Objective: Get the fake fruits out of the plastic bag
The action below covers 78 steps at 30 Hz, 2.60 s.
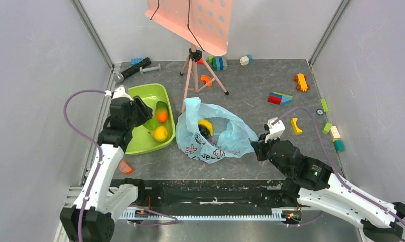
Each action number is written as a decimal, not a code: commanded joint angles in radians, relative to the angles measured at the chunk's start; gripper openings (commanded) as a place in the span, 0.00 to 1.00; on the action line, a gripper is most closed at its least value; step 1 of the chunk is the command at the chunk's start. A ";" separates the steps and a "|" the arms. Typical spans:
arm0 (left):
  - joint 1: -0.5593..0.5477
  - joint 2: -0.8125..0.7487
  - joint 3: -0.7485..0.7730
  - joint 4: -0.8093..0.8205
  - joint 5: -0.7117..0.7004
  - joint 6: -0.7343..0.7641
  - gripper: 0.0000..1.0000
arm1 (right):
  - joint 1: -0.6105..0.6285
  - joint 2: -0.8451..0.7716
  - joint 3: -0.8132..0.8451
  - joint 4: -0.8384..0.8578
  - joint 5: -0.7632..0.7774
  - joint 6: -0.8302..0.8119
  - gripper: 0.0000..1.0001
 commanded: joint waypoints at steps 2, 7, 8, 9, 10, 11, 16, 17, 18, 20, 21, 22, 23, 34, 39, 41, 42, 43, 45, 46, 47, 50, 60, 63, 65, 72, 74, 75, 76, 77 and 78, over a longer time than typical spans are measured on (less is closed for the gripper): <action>0.049 0.072 -0.121 0.123 -0.056 -0.124 0.45 | 0.001 -0.006 0.016 0.005 -0.014 0.008 0.00; 0.050 0.137 -0.204 0.210 -0.180 -0.151 0.45 | 0.001 0.007 0.003 0.027 -0.055 0.017 0.00; 0.050 0.151 -0.218 0.220 -0.200 -0.159 0.45 | 0.001 0.009 0.001 0.030 -0.062 0.018 0.00; 0.050 0.158 -0.228 0.237 -0.212 -0.164 0.45 | 0.001 0.008 -0.002 0.033 -0.066 0.020 0.00; 0.050 0.164 -0.246 0.261 -0.230 -0.168 0.45 | 0.001 0.008 -0.003 0.033 -0.070 0.023 0.00; 0.050 0.170 -0.258 0.278 -0.245 -0.169 0.45 | 0.001 0.008 -0.003 0.032 -0.074 0.022 0.00; 0.050 0.214 -0.262 0.301 -0.329 -0.155 0.46 | 0.001 0.007 0.006 0.025 -0.096 0.026 0.00; 0.050 0.221 -0.264 0.309 -0.337 -0.150 0.46 | 0.001 0.006 0.008 0.023 -0.097 0.027 0.00; 0.049 0.233 -0.265 0.315 -0.345 -0.147 0.47 | 0.001 0.006 0.008 0.023 -0.099 0.028 0.00; 0.050 0.260 -0.261 0.317 -0.355 -0.144 0.50 | 0.001 0.003 0.008 0.020 -0.101 0.031 0.00; 0.050 0.274 -0.259 0.319 -0.353 -0.142 0.50 | 0.001 0.002 0.008 0.018 -0.099 0.031 0.00; 0.050 0.284 -0.257 0.319 -0.353 -0.140 0.51 | 0.001 0.000 0.008 0.017 -0.097 0.032 0.00; 0.050 0.295 -0.256 0.320 -0.353 -0.139 0.52 | 0.001 -0.004 0.008 0.014 -0.095 0.033 0.00; 0.050 0.376 -0.243 0.328 -0.362 -0.135 0.65 | 0.001 -0.013 0.014 0.005 -0.084 0.040 0.00; 0.051 0.368 -0.237 0.319 -0.358 -0.137 0.82 | 0.001 -0.009 0.019 0.001 -0.076 0.038 0.00; 0.052 0.357 -0.230 0.306 -0.352 -0.139 0.88 | 0.001 -0.007 0.025 -0.001 -0.071 0.036 0.00; 0.052 0.348 -0.227 0.298 -0.346 -0.140 0.90 | 0.002 -0.004 0.029 -0.003 -0.069 0.036 0.00; 0.051 0.334 -0.220 0.287 -0.340 -0.142 0.92 | 0.001 -0.004 0.032 -0.005 -0.067 0.034 0.00; 0.051 0.295 -0.207 0.265 -0.326 -0.148 0.95 | 0.001 -0.005 0.037 -0.006 -0.062 0.033 0.00; 0.051 0.268 -0.200 0.254 -0.315 -0.149 0.96 | 0.001 -0.006 0.038 -0.006 -0.057 0.031 0.00; 0.050 0.244 -0.191 0.243 -0.305 -0.150 0.97 | 0.001 -0.009 0.039 -0.005 -0.052 0.031 0.00; 0.049 0.151 -0.145 0.190 -0.276 -0.150 1.00 | 0.000 -0.021 0.047 -0.005 -0.035 0.031 0.00; 0.015 -0.104 0.056 0.103 0.098 -0.121 1.00 | 0.002 -0.033 0.144 -0.029 -0.056 0.024 0.00; -0.083 -0.132 0.134 0.093 0.179 -0.102 1.00 | 0.001 -0.035 0.145 -0.008 -0.101 0.029 0.00; -0.189 -0.139 0.185 0.077 0.170 -0.069 1.00 | 0.001 -0.038 0.134 0.015 -0.133 0.030 0.00; -0.632 -0.039 0.228 0.057 0.094 0.001 0.99 | 0.002 -0.062 0.047 0.058 -0.167 0.031 0.00; -0.768 0.034 0.228 0.049 0.017 0.025 0.98 | 0.001 -0.074 0.030 0.057 -0.156 0.038 0.00; -0.832 0.069 0.229 0.046 -0.040 0.038 0.97 | 0.001 -0.081 0.025 0.057 -0.154 0.041 0.00; -0.897 0.108 0.229 0.042 -0.093 0.041 0.97 | 0.001 -0.086 0.022 0.054 -0.149 0.044 0.00; -0.951 0.144 0.229 0.043 -0.136 0.041 0.96 | 0.001 -0.092 0.020 0.048 -0.144 0.047 0.00; -0.987 0.185 0.228 0.045 -0.165 0.042 0.95 | 0.001 -0.099 0.018 0.046 -0.140 0.048 0.00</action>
